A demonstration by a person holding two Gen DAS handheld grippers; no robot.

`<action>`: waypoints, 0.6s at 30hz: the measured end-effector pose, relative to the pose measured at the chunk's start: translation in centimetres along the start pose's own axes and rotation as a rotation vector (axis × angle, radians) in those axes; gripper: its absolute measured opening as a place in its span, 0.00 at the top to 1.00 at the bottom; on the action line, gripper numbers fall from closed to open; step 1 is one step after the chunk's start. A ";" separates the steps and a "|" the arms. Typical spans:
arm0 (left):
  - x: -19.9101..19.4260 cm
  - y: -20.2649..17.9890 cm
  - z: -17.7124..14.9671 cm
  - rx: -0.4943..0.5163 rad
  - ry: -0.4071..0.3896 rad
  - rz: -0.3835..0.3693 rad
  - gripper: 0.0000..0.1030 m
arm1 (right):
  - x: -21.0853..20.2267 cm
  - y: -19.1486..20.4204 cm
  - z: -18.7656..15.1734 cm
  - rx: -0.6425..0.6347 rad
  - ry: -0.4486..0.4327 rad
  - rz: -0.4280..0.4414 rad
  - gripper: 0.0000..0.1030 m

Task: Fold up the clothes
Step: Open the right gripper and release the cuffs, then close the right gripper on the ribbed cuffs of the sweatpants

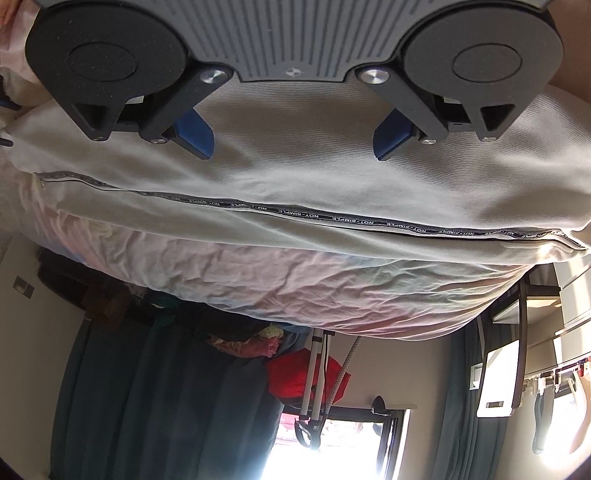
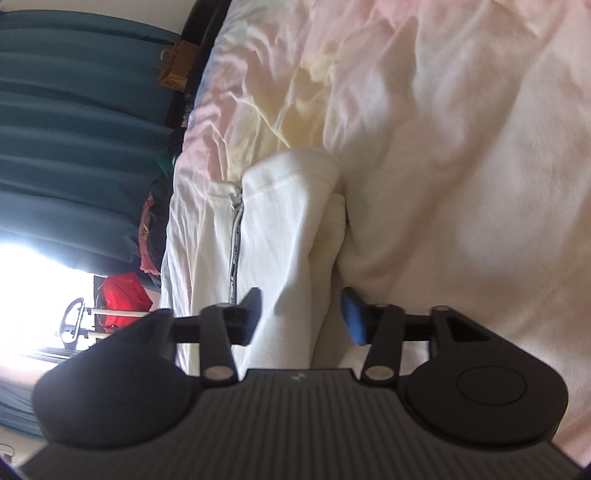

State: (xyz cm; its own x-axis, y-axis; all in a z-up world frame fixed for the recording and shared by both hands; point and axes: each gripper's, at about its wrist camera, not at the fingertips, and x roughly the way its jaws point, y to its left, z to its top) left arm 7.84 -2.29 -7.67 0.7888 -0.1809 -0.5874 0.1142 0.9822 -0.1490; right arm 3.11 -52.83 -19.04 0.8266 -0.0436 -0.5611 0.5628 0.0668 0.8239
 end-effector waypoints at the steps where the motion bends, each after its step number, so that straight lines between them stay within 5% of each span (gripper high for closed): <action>1: 0.0 -0.1 -0.1 0.001 0.001 0.000 0.08 | 0.1 -0.3 0.0 0.022 0.013 0.017 0.43; 8: 0.4 0.0 -0.4 -0.011 0.008 0.018 0.08 | 2.1 -0.8 0.2 0.054 0.043 0.085 0.43; 18: 1.3 0.6 -1.4 -0.023 0.009 0.069 0.08 | 4.3 1.6 -0.1 -0.201 0.021 0.046 0.48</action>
State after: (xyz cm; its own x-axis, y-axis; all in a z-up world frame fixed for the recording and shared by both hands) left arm 8.11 -2.03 -9.67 0.7887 -0.1134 -0.6042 0.0458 0.9909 -0.1262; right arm 7.61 -52.81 -20.13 0.8500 -0.0151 -0.5265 0.5110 0.2661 0.8173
